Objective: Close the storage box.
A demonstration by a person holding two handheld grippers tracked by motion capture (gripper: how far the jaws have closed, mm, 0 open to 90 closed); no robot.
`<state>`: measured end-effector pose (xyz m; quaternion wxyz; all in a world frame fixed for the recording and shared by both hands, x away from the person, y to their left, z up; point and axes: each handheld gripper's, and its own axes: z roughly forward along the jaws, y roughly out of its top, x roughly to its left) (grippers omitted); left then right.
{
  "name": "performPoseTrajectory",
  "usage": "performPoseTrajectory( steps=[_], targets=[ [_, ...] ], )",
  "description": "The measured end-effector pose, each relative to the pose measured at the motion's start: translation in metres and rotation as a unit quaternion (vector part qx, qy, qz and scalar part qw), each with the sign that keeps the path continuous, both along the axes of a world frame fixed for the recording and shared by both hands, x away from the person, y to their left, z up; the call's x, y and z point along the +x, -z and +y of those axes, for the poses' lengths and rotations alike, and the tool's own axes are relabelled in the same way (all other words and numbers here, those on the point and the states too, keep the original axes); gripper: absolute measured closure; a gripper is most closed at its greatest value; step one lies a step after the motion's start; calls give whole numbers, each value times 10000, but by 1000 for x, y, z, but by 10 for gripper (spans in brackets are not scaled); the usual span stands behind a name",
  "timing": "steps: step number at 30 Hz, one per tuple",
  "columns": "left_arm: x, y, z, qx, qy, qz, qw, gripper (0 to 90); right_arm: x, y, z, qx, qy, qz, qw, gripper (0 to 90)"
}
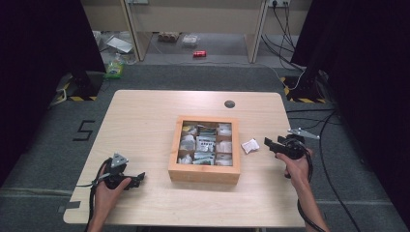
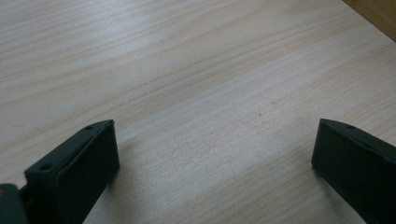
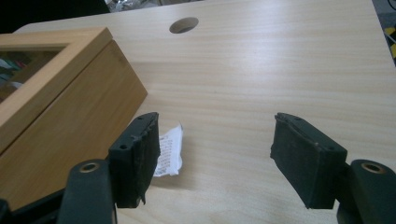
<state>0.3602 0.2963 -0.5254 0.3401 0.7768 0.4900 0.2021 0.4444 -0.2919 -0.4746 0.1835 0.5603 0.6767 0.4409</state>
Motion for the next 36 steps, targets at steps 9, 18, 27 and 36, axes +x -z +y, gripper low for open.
performPoseTrajectory(
  steps=[9, 18, 27, 36],
  targets=[
    [0, 0, 0, -2, 0, 3, 10000, 0, 2, 10, -6, -74, 61, 173, 9998, 327],
    [0, 0, 0, -1, 0, 3, 10000, 0, 3, 16, -9, -114, 47, 297, 9995, 317],
    [0, 0, 0, -2, 0, 3, 10000, 0, 4, 20, -10, -162, 51, 414, 9990, 303],
    [0, 0, 0, -1, 0, 4, 10000, 0, 5, 25, -10, -273, 39, 514, 9983, 275]
  ],
)
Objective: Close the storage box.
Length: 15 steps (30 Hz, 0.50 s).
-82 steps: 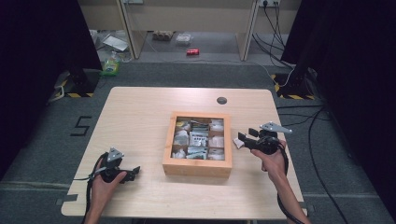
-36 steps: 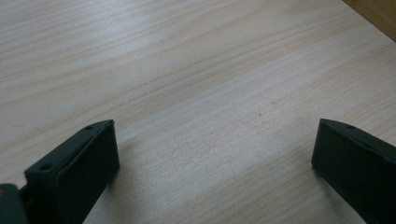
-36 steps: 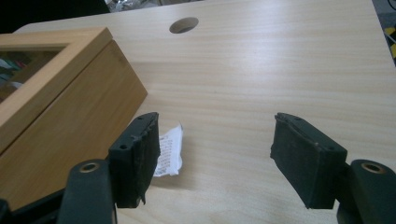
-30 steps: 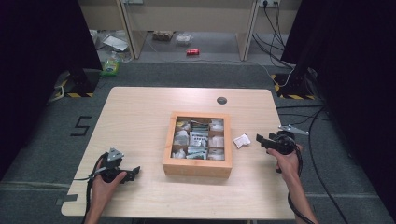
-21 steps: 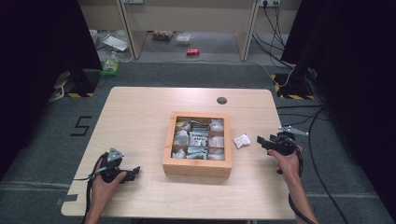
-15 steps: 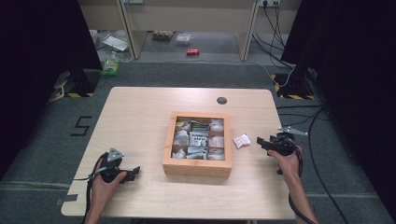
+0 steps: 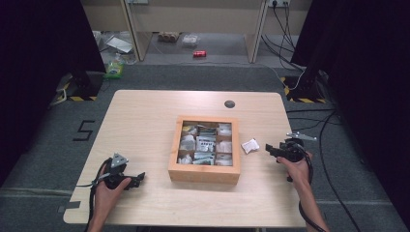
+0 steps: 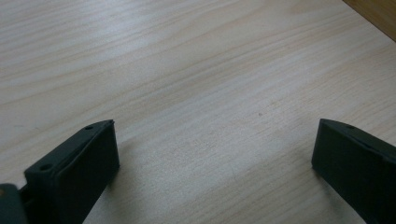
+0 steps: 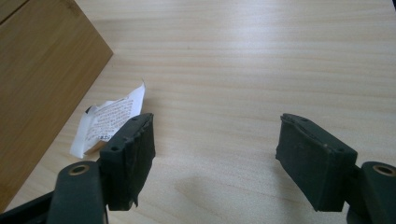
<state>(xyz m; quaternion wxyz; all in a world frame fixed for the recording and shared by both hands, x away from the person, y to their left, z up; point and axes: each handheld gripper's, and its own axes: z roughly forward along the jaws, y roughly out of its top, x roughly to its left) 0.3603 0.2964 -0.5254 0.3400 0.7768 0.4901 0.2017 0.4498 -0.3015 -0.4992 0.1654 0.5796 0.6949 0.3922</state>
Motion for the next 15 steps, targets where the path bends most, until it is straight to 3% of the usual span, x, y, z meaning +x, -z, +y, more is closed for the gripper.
performPoseTrajectory(
  steps=[15],
  targets=[
    [0, 0, 0, 0, 0, 0, 10000, 0, 1, 8, -2, -236, 81, 169, 9995, 195]
  ],
)
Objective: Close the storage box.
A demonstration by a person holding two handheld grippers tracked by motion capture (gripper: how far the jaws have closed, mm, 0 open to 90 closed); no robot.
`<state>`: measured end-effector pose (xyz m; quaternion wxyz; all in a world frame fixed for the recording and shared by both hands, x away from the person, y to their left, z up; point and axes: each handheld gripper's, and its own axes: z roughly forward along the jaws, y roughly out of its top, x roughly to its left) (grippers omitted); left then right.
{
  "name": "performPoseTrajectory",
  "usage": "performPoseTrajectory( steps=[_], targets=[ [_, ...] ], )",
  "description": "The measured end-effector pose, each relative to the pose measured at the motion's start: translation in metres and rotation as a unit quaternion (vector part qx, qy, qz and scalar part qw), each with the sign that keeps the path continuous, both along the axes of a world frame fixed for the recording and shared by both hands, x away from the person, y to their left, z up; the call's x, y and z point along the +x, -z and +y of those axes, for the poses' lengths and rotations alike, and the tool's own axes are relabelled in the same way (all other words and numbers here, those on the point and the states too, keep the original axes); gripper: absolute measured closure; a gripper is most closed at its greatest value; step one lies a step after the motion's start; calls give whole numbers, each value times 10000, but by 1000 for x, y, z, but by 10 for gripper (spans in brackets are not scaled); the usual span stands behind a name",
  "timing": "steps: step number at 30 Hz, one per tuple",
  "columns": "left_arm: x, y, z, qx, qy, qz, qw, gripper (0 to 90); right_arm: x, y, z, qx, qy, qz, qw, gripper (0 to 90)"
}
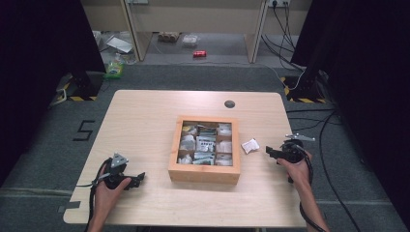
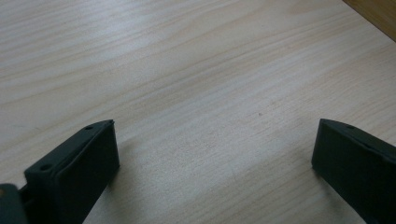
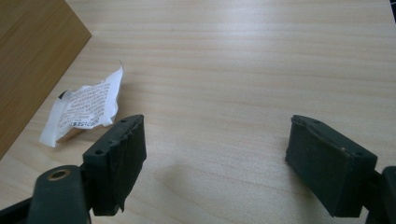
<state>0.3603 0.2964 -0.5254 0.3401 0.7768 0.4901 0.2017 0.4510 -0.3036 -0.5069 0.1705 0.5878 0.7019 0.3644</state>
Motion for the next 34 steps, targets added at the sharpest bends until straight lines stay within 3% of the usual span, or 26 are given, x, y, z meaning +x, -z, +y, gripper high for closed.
performPoseTrajectory(
  steps=[3, 6, 12, 20, 34],
  targets=[
    [0, 0, 0, 0, 0, 0, 10000, 0, 0, 1, 0, -75, -27, -14, 10000, 181],
    [0, 0, 0, 0, 0, -1, 10000, 0, 0, 2, 4, -329, -109, -36, 9994, 157],
    [0, 0, 0, 2, 0, -2, 10000, 0, -1, 4, 5, -499, -198, -120, 9985, 151],
    [0, 0, 0, 3, 0, -5, 10000, 0, -1, 7, 10, -906, -373, -225, 9949, 124],
    [0, 0, 0, 4, -3, -5, 10000, 0, -1, 7, 10, -912, -396, -216, 9948, 118]
  ],
)
